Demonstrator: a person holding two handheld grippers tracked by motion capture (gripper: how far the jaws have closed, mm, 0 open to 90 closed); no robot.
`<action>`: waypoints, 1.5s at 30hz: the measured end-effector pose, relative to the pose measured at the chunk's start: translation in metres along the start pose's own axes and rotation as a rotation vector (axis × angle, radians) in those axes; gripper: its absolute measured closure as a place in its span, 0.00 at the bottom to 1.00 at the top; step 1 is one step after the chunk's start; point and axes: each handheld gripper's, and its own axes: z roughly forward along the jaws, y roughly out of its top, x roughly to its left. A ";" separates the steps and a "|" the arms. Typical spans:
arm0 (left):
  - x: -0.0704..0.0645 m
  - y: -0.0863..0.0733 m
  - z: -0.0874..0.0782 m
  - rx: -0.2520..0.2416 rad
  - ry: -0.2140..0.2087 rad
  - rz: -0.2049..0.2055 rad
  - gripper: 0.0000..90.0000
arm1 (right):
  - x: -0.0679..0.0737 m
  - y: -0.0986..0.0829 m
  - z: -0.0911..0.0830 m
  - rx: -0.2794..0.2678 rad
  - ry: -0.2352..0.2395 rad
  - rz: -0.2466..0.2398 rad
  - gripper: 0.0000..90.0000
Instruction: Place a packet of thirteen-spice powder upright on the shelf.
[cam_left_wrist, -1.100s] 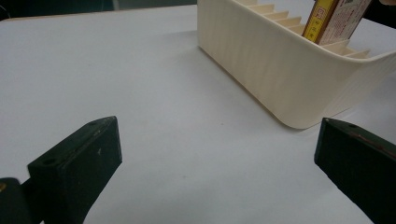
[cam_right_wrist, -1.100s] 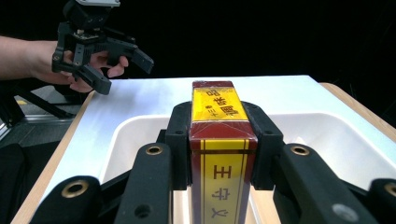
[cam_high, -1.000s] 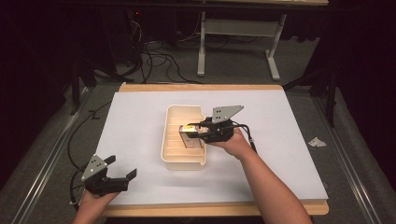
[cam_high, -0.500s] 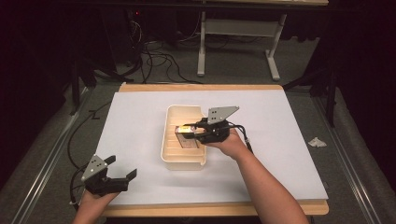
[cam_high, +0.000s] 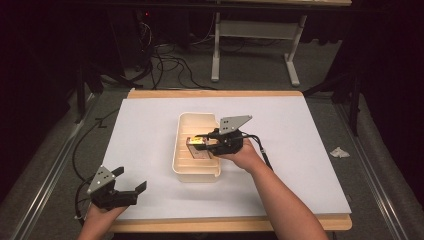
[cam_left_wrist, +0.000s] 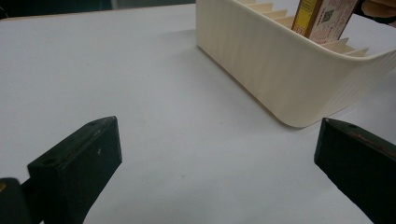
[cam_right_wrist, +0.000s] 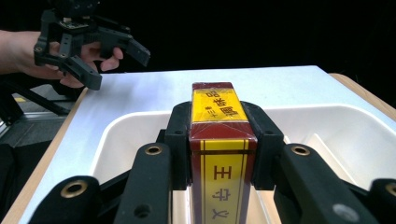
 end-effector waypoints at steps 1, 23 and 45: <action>0.000 0.000 0.000 0.003 0.000 0.003 0.01 | 0.000 -0.001 0.000 -0.006 -0.002 -0.003 0.75; -0.001 -0.002 0.001 0.011 -0.001 0.013 0.01 | 0.001 -0.019 0.001 0.009 0.001 0.048 0.71; -0.003 -0.002 0.003 0.017 -0.010 0.012 0.01 | 0.011 -0.013 -0.010 0.050 -0.132 0.085 0.23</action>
